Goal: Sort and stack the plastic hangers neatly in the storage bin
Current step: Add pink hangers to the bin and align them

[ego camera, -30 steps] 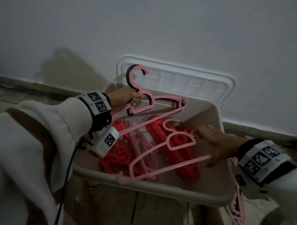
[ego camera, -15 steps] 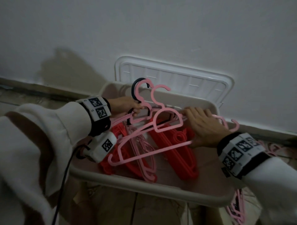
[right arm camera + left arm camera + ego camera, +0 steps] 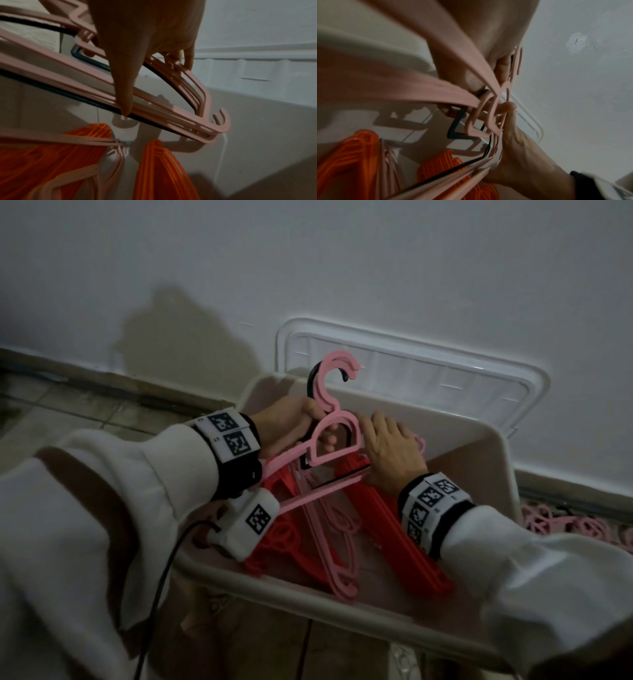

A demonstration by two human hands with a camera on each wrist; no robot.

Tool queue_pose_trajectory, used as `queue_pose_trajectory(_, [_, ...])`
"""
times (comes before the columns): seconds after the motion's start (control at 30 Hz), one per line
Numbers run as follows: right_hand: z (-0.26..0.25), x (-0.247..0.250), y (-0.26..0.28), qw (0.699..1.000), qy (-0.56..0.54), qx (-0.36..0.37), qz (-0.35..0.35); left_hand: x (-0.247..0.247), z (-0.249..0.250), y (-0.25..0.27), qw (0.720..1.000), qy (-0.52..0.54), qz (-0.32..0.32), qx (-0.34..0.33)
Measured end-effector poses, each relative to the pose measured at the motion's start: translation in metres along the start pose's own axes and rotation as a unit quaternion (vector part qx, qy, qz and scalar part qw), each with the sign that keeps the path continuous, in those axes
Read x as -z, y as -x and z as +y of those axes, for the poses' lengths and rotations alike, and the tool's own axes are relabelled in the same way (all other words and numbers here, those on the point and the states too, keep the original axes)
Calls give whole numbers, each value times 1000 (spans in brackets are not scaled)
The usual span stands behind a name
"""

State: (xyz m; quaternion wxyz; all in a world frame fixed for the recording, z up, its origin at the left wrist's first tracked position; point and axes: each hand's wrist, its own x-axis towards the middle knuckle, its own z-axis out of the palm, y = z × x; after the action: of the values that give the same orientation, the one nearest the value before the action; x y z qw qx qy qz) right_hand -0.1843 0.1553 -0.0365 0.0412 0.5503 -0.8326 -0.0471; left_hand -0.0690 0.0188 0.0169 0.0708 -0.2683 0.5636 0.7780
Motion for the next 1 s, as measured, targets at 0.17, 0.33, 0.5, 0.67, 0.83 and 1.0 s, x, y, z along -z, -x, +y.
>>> queue_pose_trajectory(0.17, [-4, -9, -2, 999, 43, 2, 2, -3, 0, 2, 999, -36, -40, -7])
queue_pose_trajectory(0.33, [-13, -3, 5, 993, -16, -111, 41, 5, -4, -3, 987, -149, 46, -32])
queue_pose_trajectory(0.5, [-18, 2, 31, 936, -104, -89, -323, 6, -2, 0, 978, -185, 86, -50])
queue_pose_trajectory(0.67, [-27, -27, 39, 781, -279, -129, -543, 3, -1, 2, 973, -204, 93, -54])
queue_pose_trajectory(0.83, [-30, -25, 33, 732, -309, -113, -596, 3, -2, 1, 972, -207, 98, -55])
queue_pose_trajectory(1.0, [-35, -17, 33, 752, -301, -124, -574, 9, -3, -2, 969, -212, 111, -56])
